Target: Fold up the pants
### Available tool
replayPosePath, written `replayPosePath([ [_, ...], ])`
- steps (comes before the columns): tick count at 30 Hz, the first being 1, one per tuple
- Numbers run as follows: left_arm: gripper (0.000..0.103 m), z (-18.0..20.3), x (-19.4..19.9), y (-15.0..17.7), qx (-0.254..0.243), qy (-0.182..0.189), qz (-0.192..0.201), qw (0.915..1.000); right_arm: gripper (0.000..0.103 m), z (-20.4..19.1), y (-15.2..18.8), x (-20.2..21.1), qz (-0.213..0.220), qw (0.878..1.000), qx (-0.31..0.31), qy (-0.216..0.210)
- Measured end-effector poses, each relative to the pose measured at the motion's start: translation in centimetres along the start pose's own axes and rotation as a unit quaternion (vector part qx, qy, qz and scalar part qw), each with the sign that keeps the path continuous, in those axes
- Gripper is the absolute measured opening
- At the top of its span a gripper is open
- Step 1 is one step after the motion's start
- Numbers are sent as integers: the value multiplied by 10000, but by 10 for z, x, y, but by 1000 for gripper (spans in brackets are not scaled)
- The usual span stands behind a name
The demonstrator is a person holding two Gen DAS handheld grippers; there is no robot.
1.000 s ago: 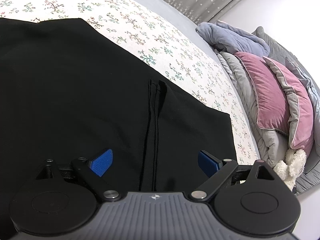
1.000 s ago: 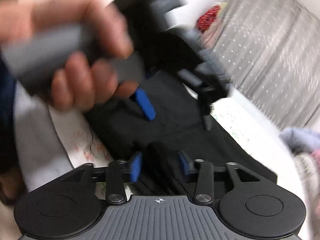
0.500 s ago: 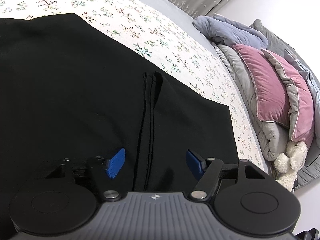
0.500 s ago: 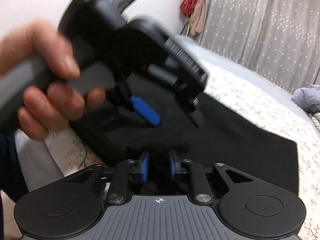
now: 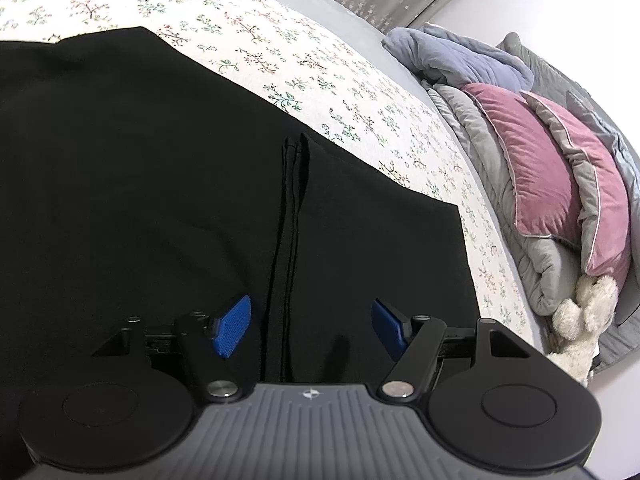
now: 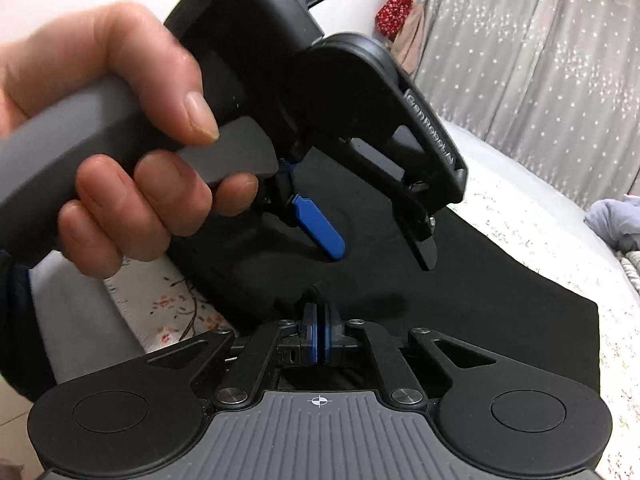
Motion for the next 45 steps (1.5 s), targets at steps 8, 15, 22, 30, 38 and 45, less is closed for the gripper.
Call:
replayPosePath([
  [8,56,3,-4,1,48,-153,-52,9999,23,9,12,3,-150,9993,263,238],
  [15,22,-4,-4,0,427,-178,-182,9988,24,-5,-5,1,-184,9983,460,315],
  [22,21,6,7,-7,817,110,-151,9965,50,-22,2,9,-157,9950,662,734],
  [30,23,3,10,-10,988,268,-105,9947,3,-18,-6,7,-118,9898,672,1247],
  [38,91,-23,21,-23,1787,776,-156,9807,2,-6,-10,22,251,9846,387,1688],
  [45,94,7,-8,-2,1539,972,-619,9814,2,-2,-19,34,398,9831,259,1767],
])
Point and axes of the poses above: each gripper's, at about its wrist camera, not at the fingertips, and x roughly against the way its jaws point, z to its right, y to its underside, the point moved 5 cm from there along -x, roughly the way its jaws point, and after that the axes turned 8 degrees about x, right-handed, at the moved point
